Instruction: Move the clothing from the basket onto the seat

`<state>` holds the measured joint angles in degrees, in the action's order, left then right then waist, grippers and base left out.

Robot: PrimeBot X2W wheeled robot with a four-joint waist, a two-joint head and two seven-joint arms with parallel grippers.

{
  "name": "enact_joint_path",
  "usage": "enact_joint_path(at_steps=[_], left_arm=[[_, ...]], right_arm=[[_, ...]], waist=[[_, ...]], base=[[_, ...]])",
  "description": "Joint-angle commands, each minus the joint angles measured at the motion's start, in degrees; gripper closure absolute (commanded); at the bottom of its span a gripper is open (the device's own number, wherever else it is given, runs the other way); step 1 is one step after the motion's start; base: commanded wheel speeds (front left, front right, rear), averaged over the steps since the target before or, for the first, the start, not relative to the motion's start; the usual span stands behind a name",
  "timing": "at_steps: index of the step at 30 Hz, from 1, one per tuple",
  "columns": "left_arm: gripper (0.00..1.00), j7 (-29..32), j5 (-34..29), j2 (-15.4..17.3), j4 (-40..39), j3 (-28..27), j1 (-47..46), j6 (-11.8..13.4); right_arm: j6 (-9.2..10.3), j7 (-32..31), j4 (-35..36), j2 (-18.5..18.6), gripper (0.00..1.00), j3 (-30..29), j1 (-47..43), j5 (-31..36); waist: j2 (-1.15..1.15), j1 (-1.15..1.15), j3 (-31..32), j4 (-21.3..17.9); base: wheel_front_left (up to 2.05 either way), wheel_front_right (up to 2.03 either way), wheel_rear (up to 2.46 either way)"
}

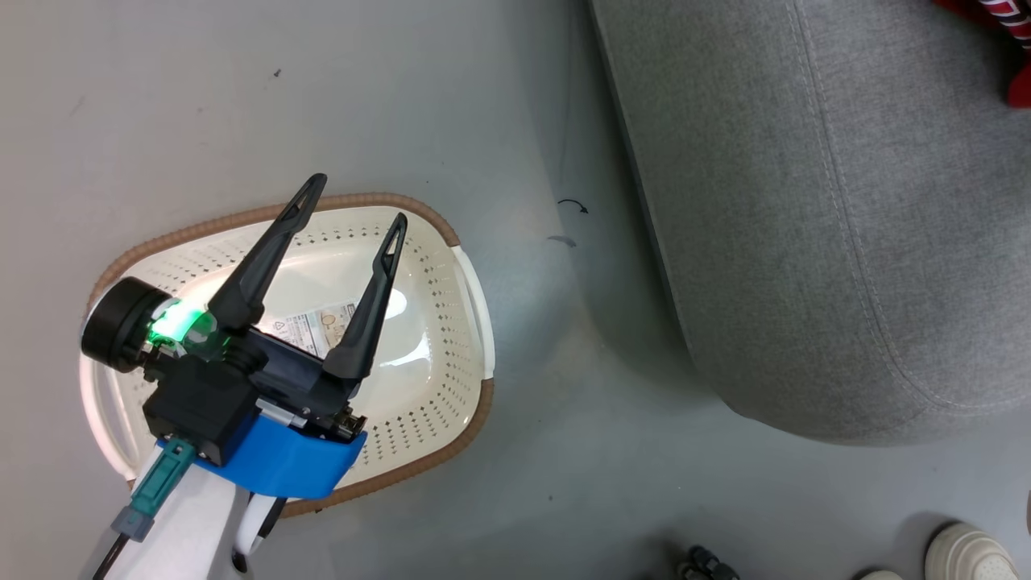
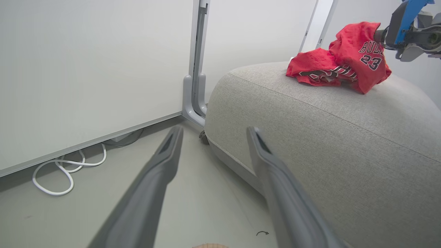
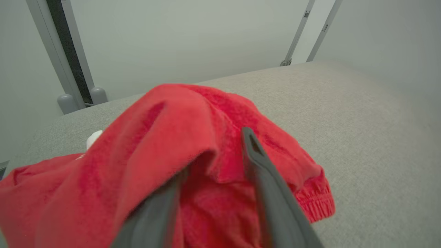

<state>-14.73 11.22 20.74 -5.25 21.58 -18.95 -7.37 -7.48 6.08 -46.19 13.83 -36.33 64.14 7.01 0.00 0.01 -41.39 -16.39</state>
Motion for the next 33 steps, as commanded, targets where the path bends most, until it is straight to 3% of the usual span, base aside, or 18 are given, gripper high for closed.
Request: enact_joint_path(at_steps=[1, 12, 23, 33], left_arm=[[0.0, -0.2, 0.3, -0.1, 0.0, 0.1, -1.1, 0.2], [0.0, -0.5, 1.0, -2.5, 3.1, 0.9, -1.5, 0.2], [0.0, -0.5, 3.1, -7.6, 7.4, -0.4, 2.1, 0.0], [0.0, -0.5, 3.9, -12.7, 11.5, -5.5, 8.7, -0.1]], right_arm=[[-0.03, 0.2, -0.2, 0.0, 0.0, -0.2, -0.3, 0.5], [-0.03, 2.6, -4.6, 0.7, 0.0, -0.7, -1.0, 4.6], [-0.03, 3.9, -7.7, 0.0, 0.0, 1.5, -8.4, 3.8], [-0.03, 8.4, -2.0, -6.6, 0.0, 7.4, -20.4, -0.5]], waist=[[0.0, -0.01, 0.2, 0.2], [0.0, -0.01, 4.6, 2.0], [0.0, -0.01, 15.2, 4.4], [0.0, -0.01, 26.5, 5.9]], base=[[0.0, 0.0, 0.0], [0.0, 0.0, 0.0], [0.0, 0.0, 0.0], [0.0, 0.0, 0.0]])
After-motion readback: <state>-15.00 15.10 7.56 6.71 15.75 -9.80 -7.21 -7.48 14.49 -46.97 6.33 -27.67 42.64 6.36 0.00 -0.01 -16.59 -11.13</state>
